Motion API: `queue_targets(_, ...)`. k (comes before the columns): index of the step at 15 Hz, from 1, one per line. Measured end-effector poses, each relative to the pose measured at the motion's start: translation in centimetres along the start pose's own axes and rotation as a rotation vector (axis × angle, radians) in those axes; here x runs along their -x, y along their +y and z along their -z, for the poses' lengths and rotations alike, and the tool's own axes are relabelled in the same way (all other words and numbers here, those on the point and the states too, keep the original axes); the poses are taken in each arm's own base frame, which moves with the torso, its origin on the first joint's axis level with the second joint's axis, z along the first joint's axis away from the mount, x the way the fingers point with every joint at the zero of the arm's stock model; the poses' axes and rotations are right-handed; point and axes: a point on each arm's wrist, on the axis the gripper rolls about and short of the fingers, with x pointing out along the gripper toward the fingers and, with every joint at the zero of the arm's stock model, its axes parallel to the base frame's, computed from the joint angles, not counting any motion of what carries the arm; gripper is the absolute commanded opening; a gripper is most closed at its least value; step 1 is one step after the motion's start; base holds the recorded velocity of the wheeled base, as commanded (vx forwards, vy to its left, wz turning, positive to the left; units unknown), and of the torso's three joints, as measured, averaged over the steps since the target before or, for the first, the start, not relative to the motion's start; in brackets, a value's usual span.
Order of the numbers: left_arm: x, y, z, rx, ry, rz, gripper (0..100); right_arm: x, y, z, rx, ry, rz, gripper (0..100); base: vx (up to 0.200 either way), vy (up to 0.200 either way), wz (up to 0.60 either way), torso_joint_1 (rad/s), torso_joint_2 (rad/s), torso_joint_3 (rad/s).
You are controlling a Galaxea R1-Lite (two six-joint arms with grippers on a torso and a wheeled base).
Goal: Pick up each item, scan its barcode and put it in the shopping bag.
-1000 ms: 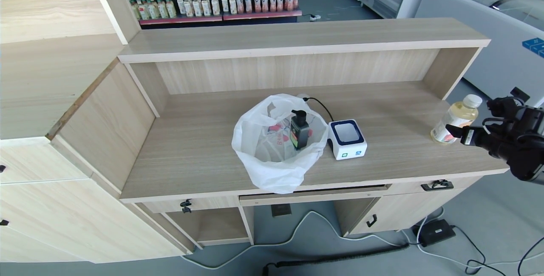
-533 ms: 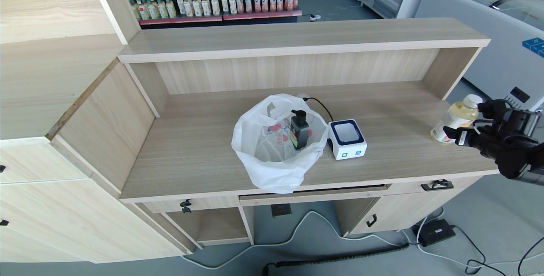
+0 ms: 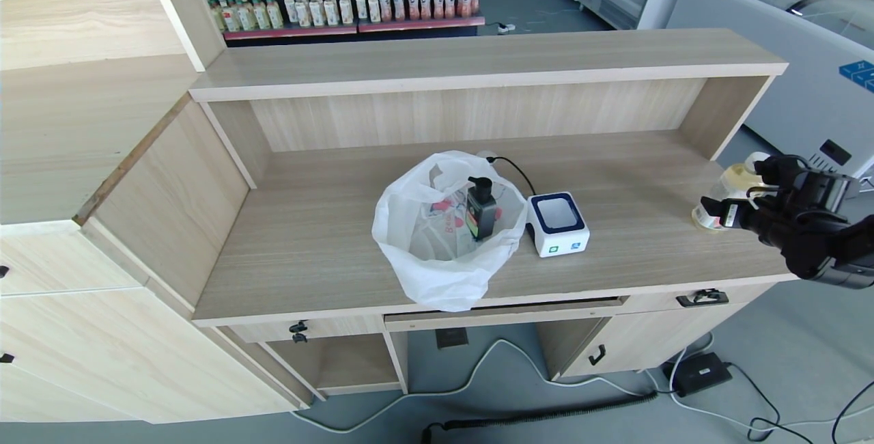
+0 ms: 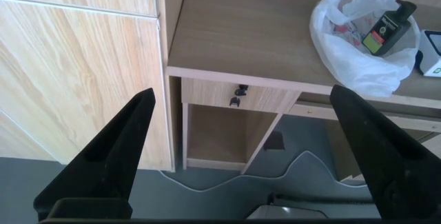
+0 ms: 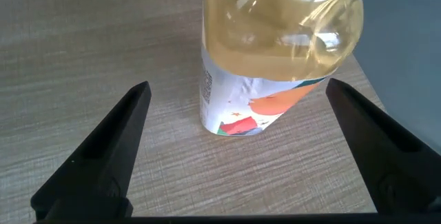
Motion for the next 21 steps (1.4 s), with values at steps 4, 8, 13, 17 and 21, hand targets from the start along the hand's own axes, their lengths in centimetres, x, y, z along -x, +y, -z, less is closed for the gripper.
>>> queue_targets(4,0.0,0.0,0.0,0.0,0.0,0.0,100,-0.7,0.1,0.3,0.001,-0.011,-0.048,100,0.0,0.0,0.0,0.0,0.0,0.0)
queue_targets(8,0.0,0.0,0.0,0.0,0.0,0.0,100,-1.6,0.8,0.4,0.004,-0.028,-0.061,100,0.0,0.0,0.0,0.0,0.0,0.0)
queue_targets(13,0.0,0.0,0.0,0.0,0.0,0.0,100,-2.5,0.8,0.8,0.005,-0.029,-0.061,100,0.0,0.0,0.0,0.0,0.0,0.0)
queue_targets(17,0.0,0.0,0.0,0.0,0.0,0.0,100,-3.1,0.0,0.4,0.005,-0.039,-0.048,100,0.0,0.0,0.0,0.0,0.0,0.0)
queue_targets(21,0.0,0.0,0.0,0.0,0.0,0.0,100,-3.9,-1.1,-0.1,0.002,-0.028,-0.05,100,0.0,0.0,0.0,0.0,0.0,0.0)
